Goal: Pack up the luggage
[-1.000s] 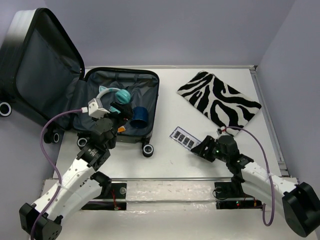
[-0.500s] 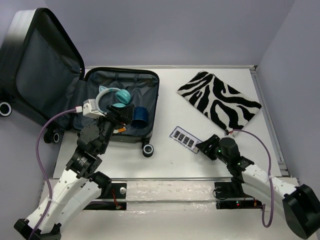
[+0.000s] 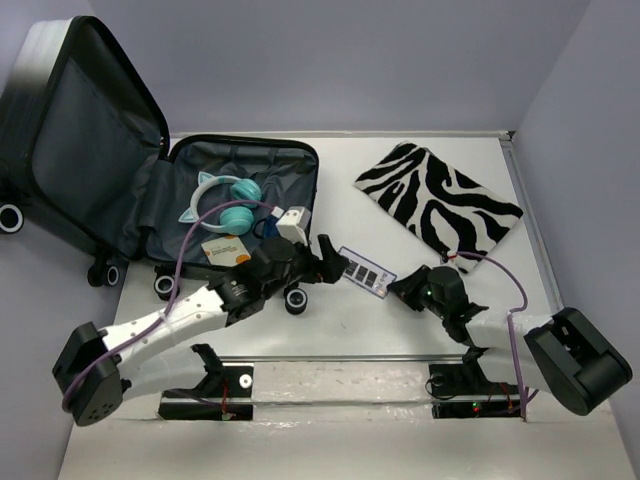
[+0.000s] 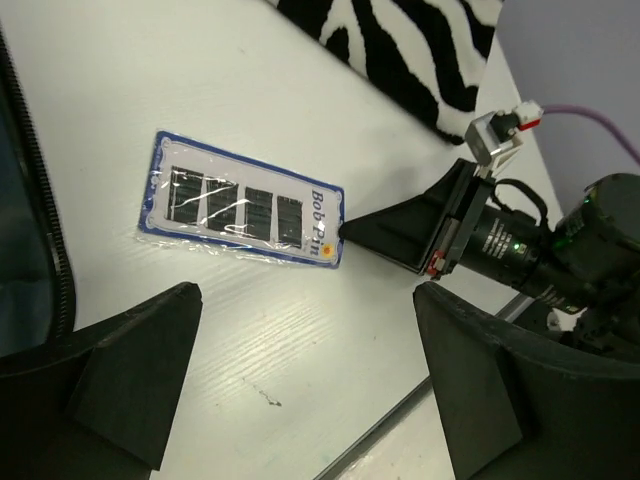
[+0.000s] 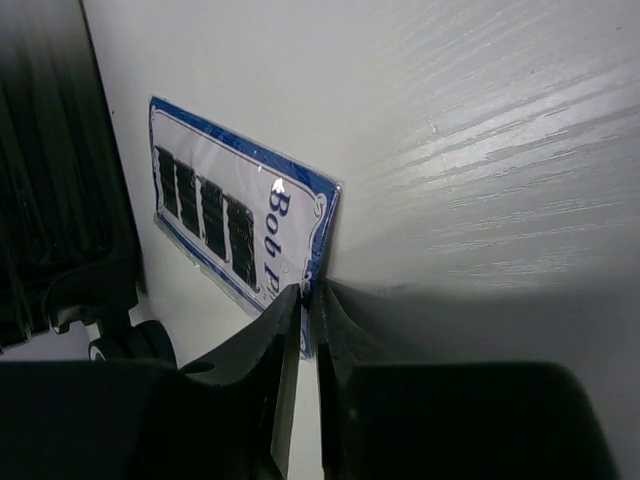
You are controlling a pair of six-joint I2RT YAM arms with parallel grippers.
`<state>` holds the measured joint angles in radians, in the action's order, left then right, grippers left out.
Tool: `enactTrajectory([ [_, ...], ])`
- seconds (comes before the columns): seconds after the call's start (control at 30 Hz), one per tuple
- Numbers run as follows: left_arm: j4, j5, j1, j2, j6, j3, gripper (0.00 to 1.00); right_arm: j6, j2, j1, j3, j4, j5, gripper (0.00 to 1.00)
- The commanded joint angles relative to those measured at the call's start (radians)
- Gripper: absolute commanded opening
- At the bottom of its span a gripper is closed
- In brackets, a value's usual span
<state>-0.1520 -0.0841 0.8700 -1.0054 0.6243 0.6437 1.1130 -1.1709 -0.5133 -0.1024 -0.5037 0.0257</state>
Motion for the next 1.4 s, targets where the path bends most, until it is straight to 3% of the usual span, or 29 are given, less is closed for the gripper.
enactTrajectory([
  [0.0, -0.05, -0.094, 0.063, -0.148, -0.049, 0.091, 0.98, -0.053, -0.068, -0.01, 0.0, -0.074, 0.025, 0.14],
  [0.1, -0.049, -0.111, 0.075, -0.225, -0.055, 0.122, 0.97, -0.074, -0.076, -0.01, 0.006, -0.131, 0.014, 0.07],
  [0.4, -0.023, -0.212, 0.09, -0.527, -0.074, 0.249, 0.96, -0.134, 0.006, -0.01, 0.027, -0.16, -0.017, 0.07],
  [0.57, -0.089, -0.213, 0.09, -0.441, -0.06, 0.214, 0.95, -0.218, 0.331, -0.01, 0.001, 0.07, -0.033, 0.07],
  [0.7, -0.064, -0.192, 0.07, -0.429, -0.072, 0.24, 0.95, -0.277, 0.502, -0.01, -0.062, 0.229, -0.036, 0.07],
  [0.87, -0.084, -0.14, 0.054, -0.4, -0.052, 0.229, 0.96, -0.32, 0.542, -0.01, -0.152, 0.346, -0.055, 0.07],
  [1.37, -0.003, -0.218, 0.004, -0.085, -0.058, 0.111, 0.96, -0.42, 0.422, -0.01, -0.514, 0.363, -0.139, 0.07],
])
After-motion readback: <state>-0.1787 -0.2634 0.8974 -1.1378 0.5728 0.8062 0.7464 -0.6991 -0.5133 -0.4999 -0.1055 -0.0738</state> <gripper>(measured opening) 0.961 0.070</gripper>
